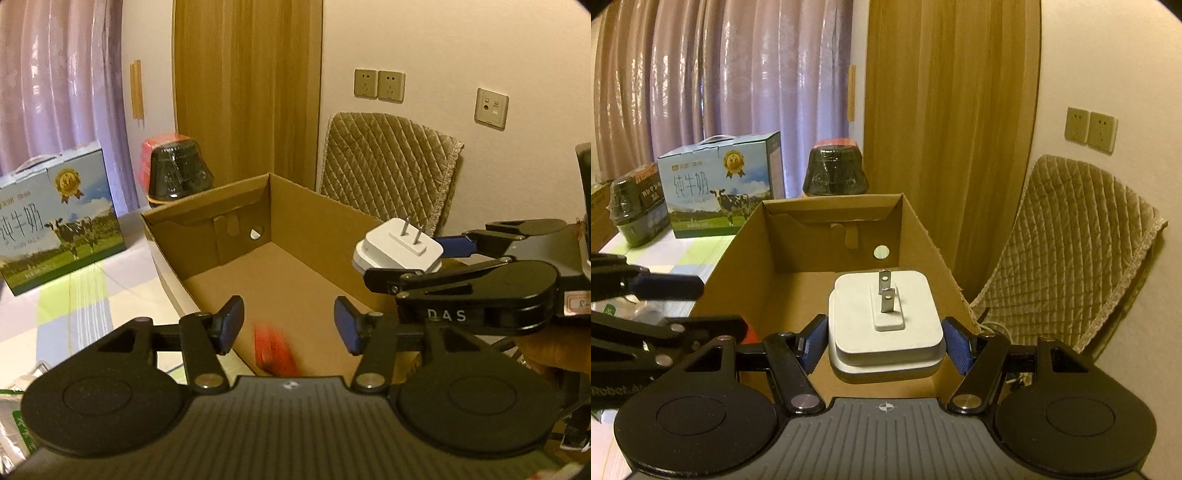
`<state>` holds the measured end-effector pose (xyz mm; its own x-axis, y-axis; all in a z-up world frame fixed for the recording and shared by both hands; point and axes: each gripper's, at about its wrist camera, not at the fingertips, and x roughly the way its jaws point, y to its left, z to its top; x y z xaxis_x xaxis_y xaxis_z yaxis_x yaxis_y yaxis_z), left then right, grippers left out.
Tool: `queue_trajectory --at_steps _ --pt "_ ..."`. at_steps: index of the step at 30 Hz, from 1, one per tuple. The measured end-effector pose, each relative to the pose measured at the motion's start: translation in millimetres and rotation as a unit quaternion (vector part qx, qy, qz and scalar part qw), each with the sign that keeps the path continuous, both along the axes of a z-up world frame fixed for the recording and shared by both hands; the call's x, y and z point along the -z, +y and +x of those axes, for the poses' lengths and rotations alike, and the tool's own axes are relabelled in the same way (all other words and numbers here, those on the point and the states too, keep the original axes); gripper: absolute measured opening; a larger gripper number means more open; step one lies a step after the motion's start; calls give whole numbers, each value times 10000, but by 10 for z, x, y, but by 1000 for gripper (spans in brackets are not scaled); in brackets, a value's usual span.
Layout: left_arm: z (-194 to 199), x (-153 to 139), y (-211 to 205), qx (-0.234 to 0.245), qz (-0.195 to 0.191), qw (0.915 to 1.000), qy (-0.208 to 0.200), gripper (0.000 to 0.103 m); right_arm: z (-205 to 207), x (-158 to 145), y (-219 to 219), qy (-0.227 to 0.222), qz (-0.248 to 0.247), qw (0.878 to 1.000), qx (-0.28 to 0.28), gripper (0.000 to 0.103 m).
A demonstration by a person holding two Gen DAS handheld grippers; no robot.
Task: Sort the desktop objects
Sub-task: 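Carry candy and plug over the cardboard box and open both tools to drop them, then move both open tools back over the table items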
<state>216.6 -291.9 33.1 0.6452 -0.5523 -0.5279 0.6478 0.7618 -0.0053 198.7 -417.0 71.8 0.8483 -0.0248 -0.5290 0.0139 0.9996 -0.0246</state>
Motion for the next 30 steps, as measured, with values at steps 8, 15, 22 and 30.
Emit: queue_trajectory --at_steps 8,15,22,30 --pt "66 -110 261 -304 -89 9995 -66 49 -31 -15 30 2 39 10000 -26 64" --pt "68 -123 405 -452 -72 9989 -31 49 -8 -34 109 9 171 9997 -168 64" --pt "46 -109 499 -506 -73 9987 22 52 -30 -88 167 -82 162 9998 -92 73" --pt "29 -154 731 -661 -88 9978 43 58 -130 -176 204 -132 264 9996 -23 77"
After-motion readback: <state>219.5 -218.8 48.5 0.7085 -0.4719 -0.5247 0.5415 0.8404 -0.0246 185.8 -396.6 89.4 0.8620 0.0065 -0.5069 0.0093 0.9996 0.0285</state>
